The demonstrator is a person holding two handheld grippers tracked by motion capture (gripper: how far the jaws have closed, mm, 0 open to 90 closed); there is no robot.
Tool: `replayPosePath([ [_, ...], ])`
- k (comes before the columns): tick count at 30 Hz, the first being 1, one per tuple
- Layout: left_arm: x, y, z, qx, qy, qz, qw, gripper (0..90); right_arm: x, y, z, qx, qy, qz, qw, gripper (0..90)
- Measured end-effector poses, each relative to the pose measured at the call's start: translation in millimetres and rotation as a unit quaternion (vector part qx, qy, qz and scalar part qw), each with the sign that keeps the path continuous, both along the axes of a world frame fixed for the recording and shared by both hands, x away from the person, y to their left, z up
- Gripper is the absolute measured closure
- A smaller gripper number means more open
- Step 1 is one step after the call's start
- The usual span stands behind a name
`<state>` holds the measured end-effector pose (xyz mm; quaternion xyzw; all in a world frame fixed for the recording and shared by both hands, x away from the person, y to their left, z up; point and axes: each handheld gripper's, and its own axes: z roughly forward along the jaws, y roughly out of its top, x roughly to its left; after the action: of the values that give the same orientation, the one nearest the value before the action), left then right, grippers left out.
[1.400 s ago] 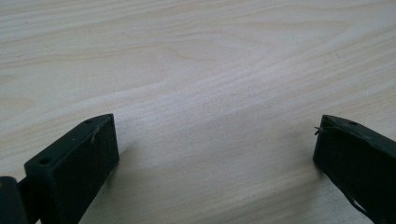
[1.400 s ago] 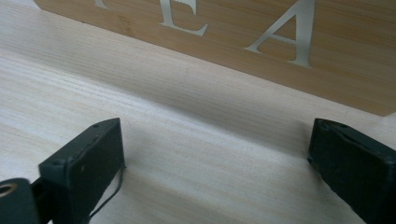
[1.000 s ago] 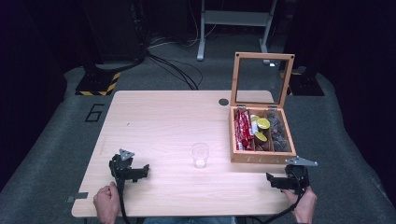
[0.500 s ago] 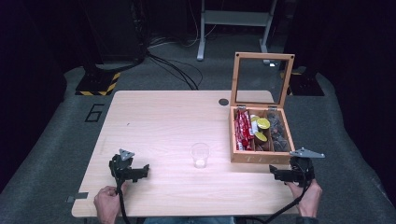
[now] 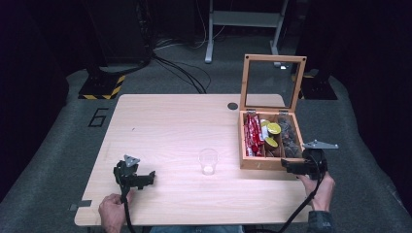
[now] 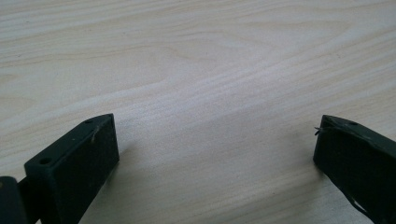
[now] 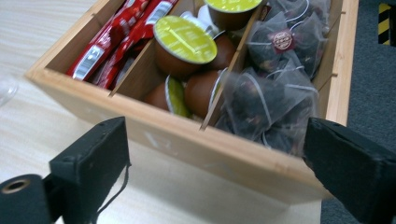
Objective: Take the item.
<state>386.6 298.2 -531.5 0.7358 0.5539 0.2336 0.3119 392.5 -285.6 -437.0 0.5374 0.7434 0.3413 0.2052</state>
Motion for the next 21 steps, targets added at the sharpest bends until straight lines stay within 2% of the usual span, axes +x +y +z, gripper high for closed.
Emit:
replayPosePath([
  [3, -0.1, -0.1, 0.0, -0.001, 0.001, 0.000, 1.0000, 0.0, 13.0, -5.3, 1.2, 0.014, 0.002, -0.001, 0.9999, 12.0],
  [5, 0.0, 0.0, 0.0, 0.000, 0.000, 0.000, 1.0000, 0.0, 18.3, -8.7, 1.4, 0.036, 0.002, 0.001, 0.9994, 13.8],
  [8, 0.0, 0.0, 0.0, 0.000, 0.000, 0.000, 1.0000, 0.0, 24.1, -11.2, 0.0, 0.039, 0.007, -0.004, 0.9992, 14.7],
  [9, 0.0, 0.0, 0.0, 0.000, 0.000, 0.000, 1.0000, 0.0, 28.7, -12.9, -1.1, 0.046, 0.014, -0.009, 0.9988, 17.4],
  [13, 0.0, 0.0, 0.0, 0.000, 0.000, 0.000, 1.0000, 0.0, 35.1, -15.2, -3.0, 0.043, 0.015, -0.021, 0.9987, 23.9],
  [19, 0.0, 0.0, 0.0, 0.000, 0.000, 0.000, 1.0000, 0.0, 43.7, -18.4, -7.8, 0.040, 0.023, -0.049, 0.9977, 40.3],
  [21, 0.0, 0.0, 0.0, 0.000, 0.000, 0.000, 1.0000, 0.0, 46.1, -18.9, -10.1, 0.044, 0.035, -0.057, 0.9968, 43.1],
])
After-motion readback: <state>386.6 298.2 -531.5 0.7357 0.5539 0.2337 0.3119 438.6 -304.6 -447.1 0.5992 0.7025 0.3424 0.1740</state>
